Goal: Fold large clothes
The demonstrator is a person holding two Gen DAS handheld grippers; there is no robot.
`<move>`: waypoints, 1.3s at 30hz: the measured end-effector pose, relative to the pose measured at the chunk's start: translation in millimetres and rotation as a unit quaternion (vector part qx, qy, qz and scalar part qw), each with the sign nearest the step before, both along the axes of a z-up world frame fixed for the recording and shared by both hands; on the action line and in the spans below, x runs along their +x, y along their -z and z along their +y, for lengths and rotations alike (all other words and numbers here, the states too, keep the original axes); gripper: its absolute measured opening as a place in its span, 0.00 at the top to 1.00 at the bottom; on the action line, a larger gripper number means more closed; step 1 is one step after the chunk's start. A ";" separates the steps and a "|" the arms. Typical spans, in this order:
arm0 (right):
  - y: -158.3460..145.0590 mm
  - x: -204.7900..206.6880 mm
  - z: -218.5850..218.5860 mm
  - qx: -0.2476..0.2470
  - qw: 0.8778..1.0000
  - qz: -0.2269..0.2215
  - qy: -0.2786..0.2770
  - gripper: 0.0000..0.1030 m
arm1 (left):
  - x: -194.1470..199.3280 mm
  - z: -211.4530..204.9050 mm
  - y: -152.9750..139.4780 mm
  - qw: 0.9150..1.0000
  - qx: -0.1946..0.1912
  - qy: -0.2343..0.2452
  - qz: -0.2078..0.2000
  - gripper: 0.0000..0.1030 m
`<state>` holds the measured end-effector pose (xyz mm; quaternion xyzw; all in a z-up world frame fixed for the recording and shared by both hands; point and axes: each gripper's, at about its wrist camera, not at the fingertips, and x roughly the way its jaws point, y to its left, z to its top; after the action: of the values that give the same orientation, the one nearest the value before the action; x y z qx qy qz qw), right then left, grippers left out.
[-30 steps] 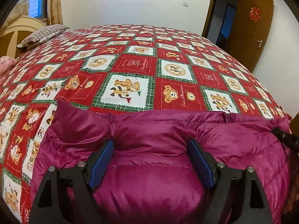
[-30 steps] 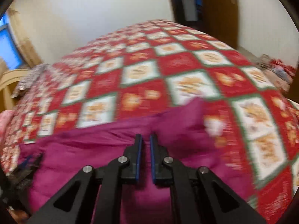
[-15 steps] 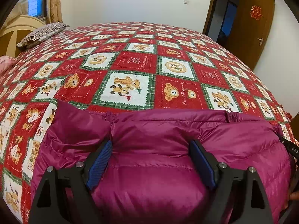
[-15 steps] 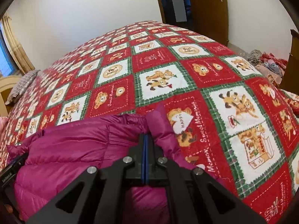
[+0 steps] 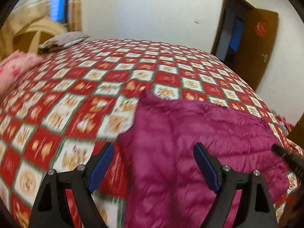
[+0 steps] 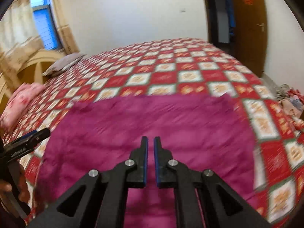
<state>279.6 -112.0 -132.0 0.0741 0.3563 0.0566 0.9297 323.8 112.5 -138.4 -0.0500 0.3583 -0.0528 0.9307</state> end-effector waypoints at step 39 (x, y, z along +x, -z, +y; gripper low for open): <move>64.9 12.8 50.4 -0.055 0.998 0.022 0.015 0.92 | -9.4 -10.4 59.4 0.981 -0.185 -0.026 0.057 0.54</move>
<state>292.4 -61.6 -197.0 0.0296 0.3784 0.0219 0.9249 314.4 102.1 -197.8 -0.2333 0.3933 -0.0908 0.8847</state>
